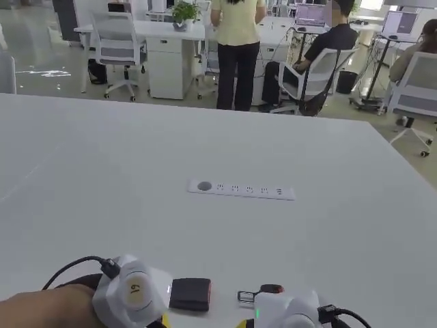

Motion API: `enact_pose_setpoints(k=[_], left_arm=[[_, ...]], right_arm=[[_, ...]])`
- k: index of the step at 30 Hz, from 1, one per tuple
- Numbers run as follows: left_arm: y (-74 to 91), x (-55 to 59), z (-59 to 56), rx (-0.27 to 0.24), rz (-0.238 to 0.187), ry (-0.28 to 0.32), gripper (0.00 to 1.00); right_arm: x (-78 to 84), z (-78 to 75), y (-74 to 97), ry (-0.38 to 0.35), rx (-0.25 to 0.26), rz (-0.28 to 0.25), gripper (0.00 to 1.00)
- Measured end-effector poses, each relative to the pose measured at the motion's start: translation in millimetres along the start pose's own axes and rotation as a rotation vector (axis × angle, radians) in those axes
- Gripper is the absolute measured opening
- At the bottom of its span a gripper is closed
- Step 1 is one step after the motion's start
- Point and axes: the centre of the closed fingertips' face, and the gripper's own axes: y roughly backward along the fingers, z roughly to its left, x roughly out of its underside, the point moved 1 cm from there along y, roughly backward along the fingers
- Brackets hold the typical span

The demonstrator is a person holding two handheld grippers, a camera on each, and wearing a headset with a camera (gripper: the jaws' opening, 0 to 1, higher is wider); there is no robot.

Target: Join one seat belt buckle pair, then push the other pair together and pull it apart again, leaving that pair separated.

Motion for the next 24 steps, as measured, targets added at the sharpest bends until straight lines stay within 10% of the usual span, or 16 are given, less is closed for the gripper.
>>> enact_pose_setpoints(k=[24], left_arm=[[15.8,-4.0,8.6,-0.016,-0.002,0.017,0.47]], right_arm=[[-0.3,-15.4,32.5,0.000,0.027,0.013,0.43]])
